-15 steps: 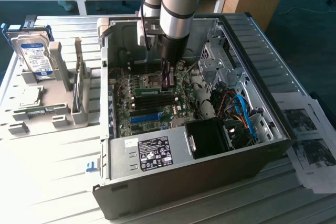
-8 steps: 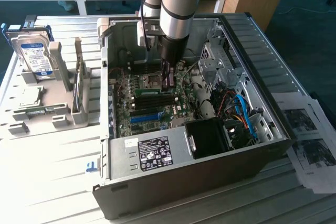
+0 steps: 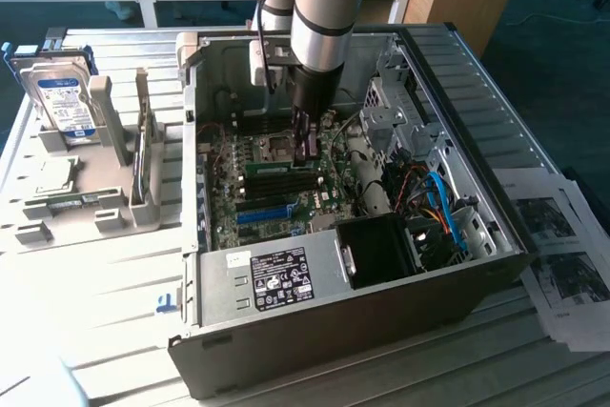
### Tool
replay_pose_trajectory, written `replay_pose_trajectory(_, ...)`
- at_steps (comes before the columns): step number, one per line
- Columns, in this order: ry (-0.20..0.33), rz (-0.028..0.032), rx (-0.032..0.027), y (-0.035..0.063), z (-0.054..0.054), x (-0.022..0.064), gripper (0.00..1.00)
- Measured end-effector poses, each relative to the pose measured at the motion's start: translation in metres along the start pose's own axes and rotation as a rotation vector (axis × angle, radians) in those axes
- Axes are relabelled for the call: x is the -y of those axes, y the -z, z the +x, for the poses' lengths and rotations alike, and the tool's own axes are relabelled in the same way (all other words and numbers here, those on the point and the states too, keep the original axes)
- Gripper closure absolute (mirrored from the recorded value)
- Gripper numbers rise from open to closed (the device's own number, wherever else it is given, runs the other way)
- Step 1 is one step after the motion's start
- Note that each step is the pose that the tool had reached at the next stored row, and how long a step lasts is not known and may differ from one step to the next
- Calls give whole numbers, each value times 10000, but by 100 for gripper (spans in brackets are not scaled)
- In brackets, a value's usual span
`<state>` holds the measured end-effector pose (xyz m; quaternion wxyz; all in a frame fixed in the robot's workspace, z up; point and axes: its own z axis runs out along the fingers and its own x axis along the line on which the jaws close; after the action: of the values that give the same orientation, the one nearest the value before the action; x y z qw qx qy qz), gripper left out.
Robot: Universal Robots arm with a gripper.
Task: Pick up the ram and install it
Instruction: 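Insert the ram into the slot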
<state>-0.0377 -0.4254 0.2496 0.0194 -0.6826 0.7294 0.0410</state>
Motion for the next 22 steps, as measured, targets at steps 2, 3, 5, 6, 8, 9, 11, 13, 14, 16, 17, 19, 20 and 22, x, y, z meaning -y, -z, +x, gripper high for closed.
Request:
replay_pose_trajectory(2, 144, -13, -6, -1, 0, 8, 88)
replay_pose_trajectory(3, 209, -18, -8, -2, 0, 11, 88)
replay_pose_trajectory(5, 259, -23, -10, -2, 0, 11, 88)
replay_pose_trajectory(6, 259, -23, -10, -2, 0, 11, 88)
replay_pose_trajectory(8, 261, -23, -9, -3, 0, 12, 88)
replay_pose_trajectory(9, 261, -21, -5, -9, 0, 12, 88)
replay_pose_trajectory(11, 261, -22, -7, -23, 1, 13, 88)
replay_pose_trajectory(13, 261, -22, -8, -37, 2, 13, 88)
replay_pose_trajectory(14, 262, -22, -8, -44, 3, 13, 88)
replay_pose_trajectory(16, 262, -23, -11, -47, 4, 13, 88)
replay_pose_trajectory(17, 261, -23, -10, -47, 4, 13, 88)
replay_pose_trajectory(19, 261, -23, -10, -48, 4, 13, 88)
replay_pose_trajectory(20, 269, -23, -10, -48, 4, 14, 88)
replay_pose_trajectory(22, 330, -28, -12, -50, 3, 18, 88)
